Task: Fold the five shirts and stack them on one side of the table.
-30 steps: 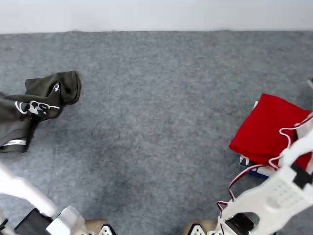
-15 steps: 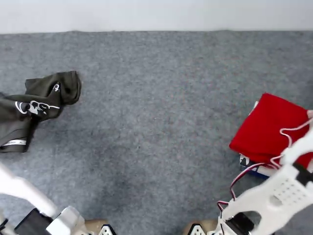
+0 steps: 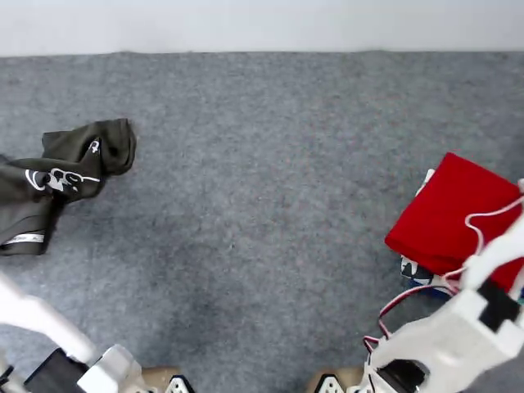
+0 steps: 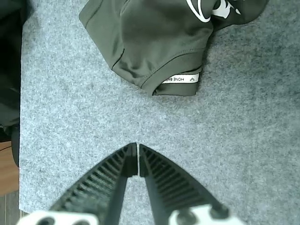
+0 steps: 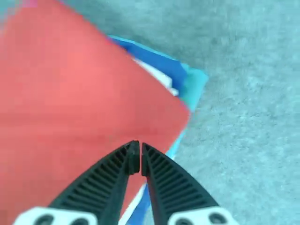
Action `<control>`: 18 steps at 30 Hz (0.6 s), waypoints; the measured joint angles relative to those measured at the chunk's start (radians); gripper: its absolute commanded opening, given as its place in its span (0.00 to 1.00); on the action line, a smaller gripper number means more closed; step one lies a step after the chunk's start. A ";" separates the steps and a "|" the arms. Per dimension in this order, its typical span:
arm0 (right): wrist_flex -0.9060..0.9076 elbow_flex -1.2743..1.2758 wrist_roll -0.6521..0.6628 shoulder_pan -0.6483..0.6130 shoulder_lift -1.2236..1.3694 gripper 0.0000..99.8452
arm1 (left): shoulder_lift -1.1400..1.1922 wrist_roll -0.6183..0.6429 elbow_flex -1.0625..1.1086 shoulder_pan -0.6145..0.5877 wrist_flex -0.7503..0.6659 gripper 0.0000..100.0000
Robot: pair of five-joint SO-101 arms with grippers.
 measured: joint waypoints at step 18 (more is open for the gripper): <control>0.311 0.292 0.000 0.029 -0.071 0.01 | 0.000 0.000 0.000 0.000 0.000 0.02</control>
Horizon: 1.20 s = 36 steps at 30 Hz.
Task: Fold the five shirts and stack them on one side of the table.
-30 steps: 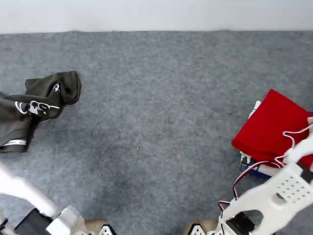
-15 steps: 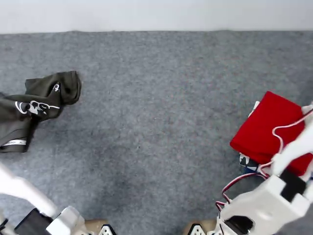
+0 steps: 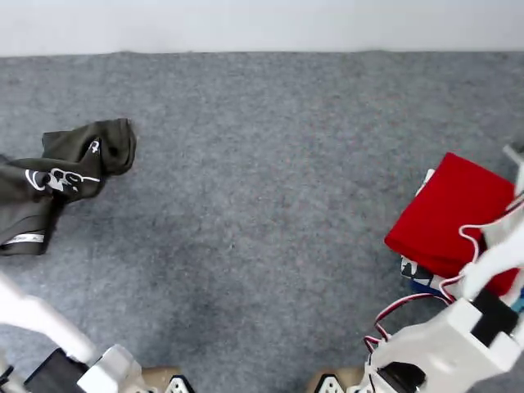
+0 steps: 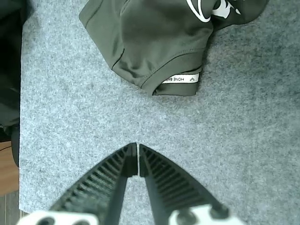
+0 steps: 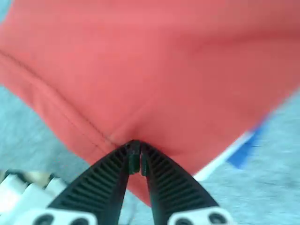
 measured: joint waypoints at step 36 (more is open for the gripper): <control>0.002 0.457 -0.339 -0.423 -0.589 0.01 | 0.239 0.000 0.017 0.048 0.000 0.20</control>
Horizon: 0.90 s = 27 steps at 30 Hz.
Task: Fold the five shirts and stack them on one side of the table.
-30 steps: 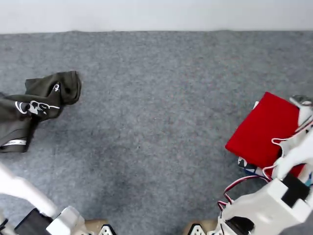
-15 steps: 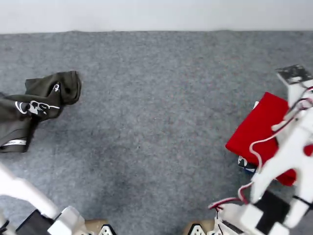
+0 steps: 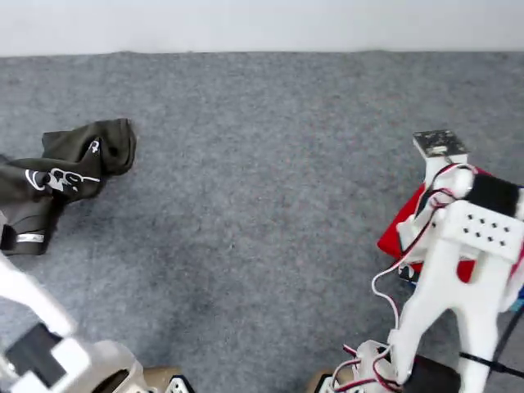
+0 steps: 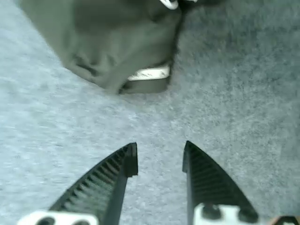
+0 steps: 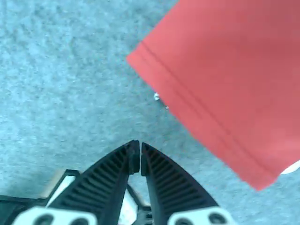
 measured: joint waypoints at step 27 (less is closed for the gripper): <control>0.000 0.132 -0.046 -0.015 -0.074 0.01 | 0.577 0.133 0.000 -0.011 -0.603 0.16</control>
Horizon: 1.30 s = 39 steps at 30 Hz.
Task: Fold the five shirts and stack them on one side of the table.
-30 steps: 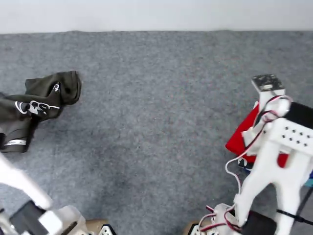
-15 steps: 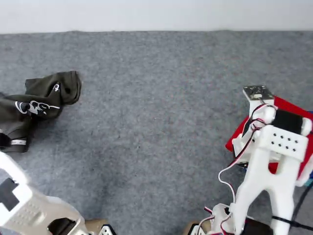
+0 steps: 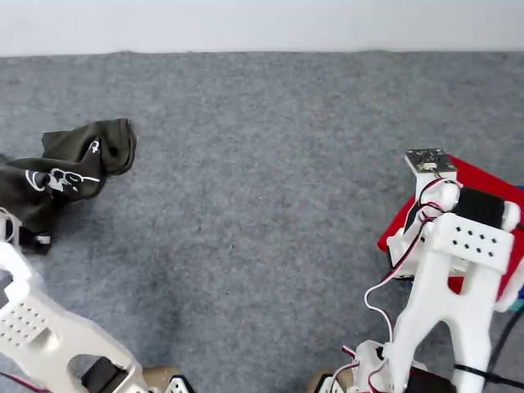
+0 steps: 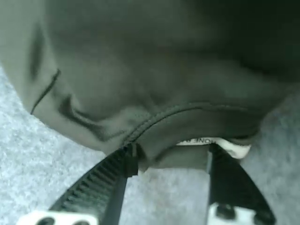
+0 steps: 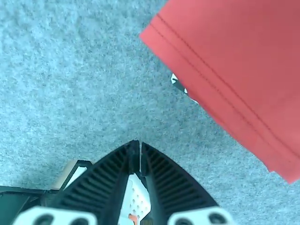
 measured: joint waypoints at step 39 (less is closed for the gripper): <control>0.000 0.000 0.000 0.000 0.000 0.01 | -0.308 0.026 0.000 0.229 0.347 0.23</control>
